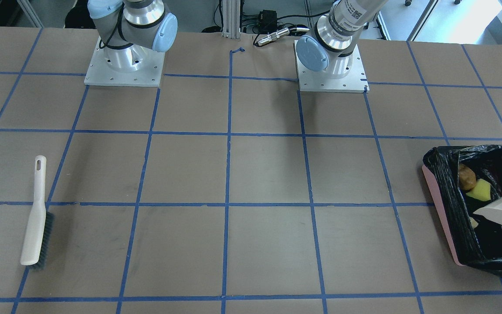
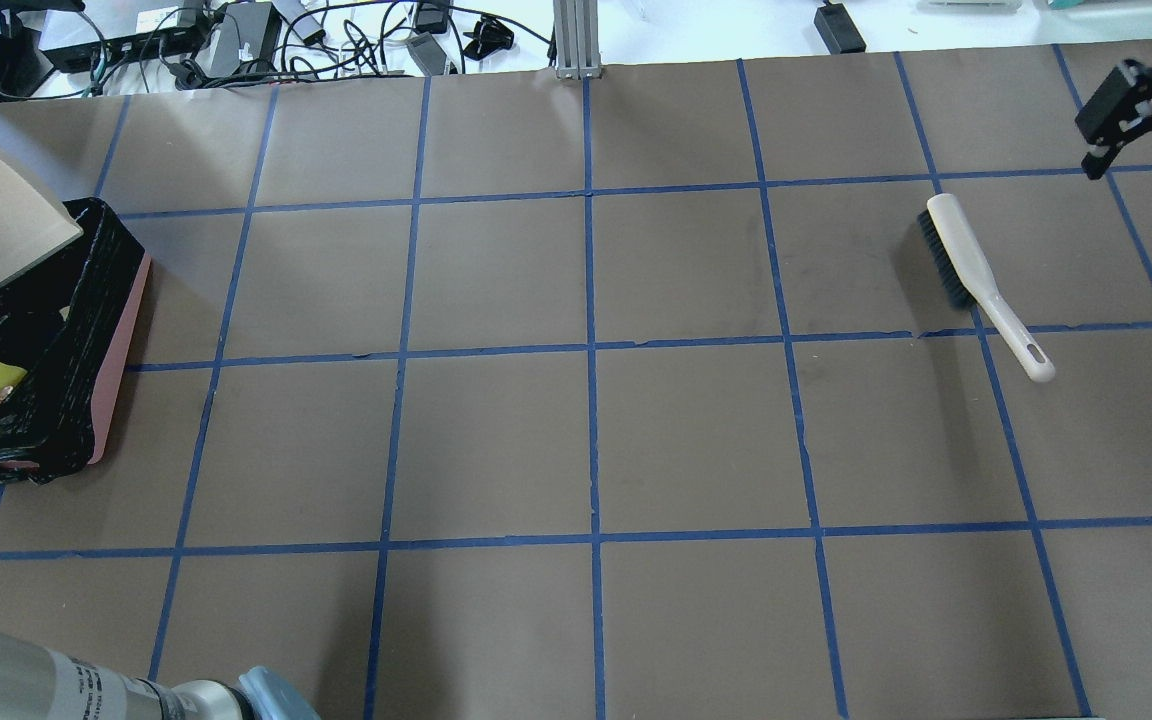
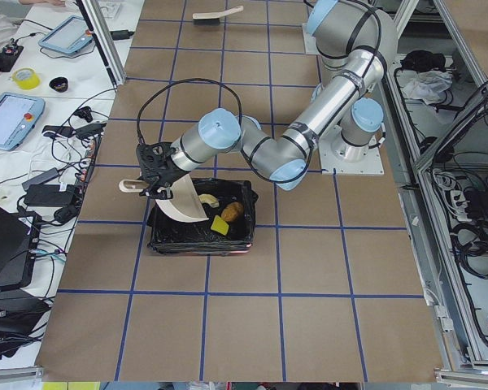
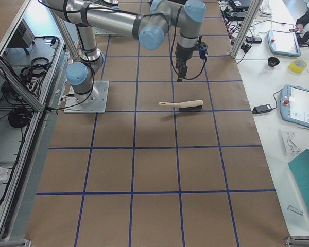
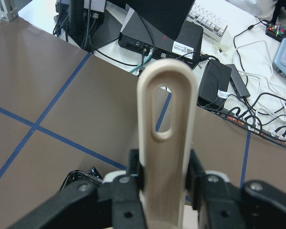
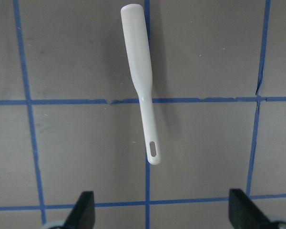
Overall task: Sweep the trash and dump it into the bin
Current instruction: 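Tip the dustpan over the black bin while the right gripper releases the brush, then hold the tipped dustpan over the bin with the left gripper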
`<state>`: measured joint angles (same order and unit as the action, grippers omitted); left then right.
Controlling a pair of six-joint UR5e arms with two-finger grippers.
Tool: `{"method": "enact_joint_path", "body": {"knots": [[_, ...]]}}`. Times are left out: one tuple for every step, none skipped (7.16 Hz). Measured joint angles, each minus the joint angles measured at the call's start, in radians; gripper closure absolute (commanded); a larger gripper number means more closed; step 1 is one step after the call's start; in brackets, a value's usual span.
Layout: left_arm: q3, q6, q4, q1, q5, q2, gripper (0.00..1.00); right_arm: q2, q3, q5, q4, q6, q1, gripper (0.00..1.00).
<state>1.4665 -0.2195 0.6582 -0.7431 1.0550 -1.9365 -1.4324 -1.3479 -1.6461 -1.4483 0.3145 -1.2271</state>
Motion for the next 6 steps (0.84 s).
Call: {"method": "enact_joint_path", "body": {"knots": [[0.006, -0.060, -0.009, 0.009, -0.057, 0.010, 1.00, -0.006, 0.064, 0.026, 0.052, -0.132, -0.074, 0.00], [0.017, -0.108, -0.020, 0.029, -0.155, 0.015, 1.00, -0.014, 0.094, 0.034, 0.063, -0.256, -0.188, 0.00], [0.038, -0.158, -0.049, 0.051, -0.262, 0.017, 1.00, -0.023, 0.104, 0.037, 0.061, -0.332, -0.308, 0.00], [0.066, -0.202, -0.103, 0.069, -0.359, 0.017, 1.00, -0.026, 0.097, 0.038, 0.055, -0.393, -0.412, 0.00], [0.094, -0.222, -0.157, 0.085, -0.434, 0.017, 1.00, -0.028, 0.077, 0.034, 0.047, -0.446, -0.485, 0.00], [0.117, -0.230, -0.205, 0.098, -0.487, 0.016, 1.00, -0.031, 0.044, 0.035, 0.018, -0.473, -0.520, 0.04]]}}
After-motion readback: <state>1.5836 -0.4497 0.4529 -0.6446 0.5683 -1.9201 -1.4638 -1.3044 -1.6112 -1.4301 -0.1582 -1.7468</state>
